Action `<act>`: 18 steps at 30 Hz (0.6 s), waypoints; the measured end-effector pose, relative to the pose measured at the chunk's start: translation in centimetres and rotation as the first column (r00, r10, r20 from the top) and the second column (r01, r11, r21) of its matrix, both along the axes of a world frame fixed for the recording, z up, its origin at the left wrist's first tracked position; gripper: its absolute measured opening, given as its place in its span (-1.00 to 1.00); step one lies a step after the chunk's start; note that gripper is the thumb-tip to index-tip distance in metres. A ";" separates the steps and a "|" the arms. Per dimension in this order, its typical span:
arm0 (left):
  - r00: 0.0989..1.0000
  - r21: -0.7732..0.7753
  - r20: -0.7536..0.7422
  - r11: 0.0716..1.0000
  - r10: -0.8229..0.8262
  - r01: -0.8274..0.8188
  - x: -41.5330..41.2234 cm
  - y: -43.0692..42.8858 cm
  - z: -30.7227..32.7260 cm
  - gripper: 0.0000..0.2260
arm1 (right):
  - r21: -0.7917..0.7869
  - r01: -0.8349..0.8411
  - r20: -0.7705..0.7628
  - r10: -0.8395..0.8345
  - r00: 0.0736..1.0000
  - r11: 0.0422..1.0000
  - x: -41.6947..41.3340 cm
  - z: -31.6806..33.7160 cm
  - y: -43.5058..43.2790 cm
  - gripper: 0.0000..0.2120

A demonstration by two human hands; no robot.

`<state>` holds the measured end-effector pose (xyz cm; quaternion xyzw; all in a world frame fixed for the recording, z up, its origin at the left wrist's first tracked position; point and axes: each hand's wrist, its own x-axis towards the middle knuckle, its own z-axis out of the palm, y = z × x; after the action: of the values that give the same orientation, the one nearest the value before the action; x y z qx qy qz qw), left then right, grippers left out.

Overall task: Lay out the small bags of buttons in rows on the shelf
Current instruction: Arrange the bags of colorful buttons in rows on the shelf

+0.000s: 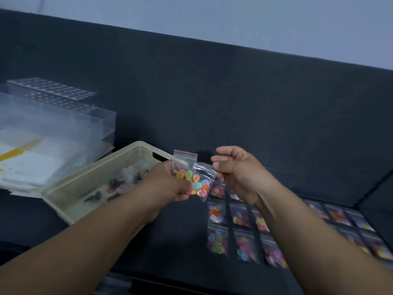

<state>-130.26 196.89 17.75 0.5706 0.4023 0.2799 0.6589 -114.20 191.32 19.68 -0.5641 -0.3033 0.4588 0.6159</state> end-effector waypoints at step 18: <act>0.994 -0.012 -0.004 0.994 -0.113 0.113 18.4 -18.9 -1.8 -0.83 | -0.169 -0.107 0.020 0.112 0.993 0.980 14.7 -4.4 -21.9 -0.86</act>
<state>-111.91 178.01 15.90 0.5893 0.3723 0.2387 0.6761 -99.46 169.47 15.26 -0.6030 -0.3031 0.5078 0.5353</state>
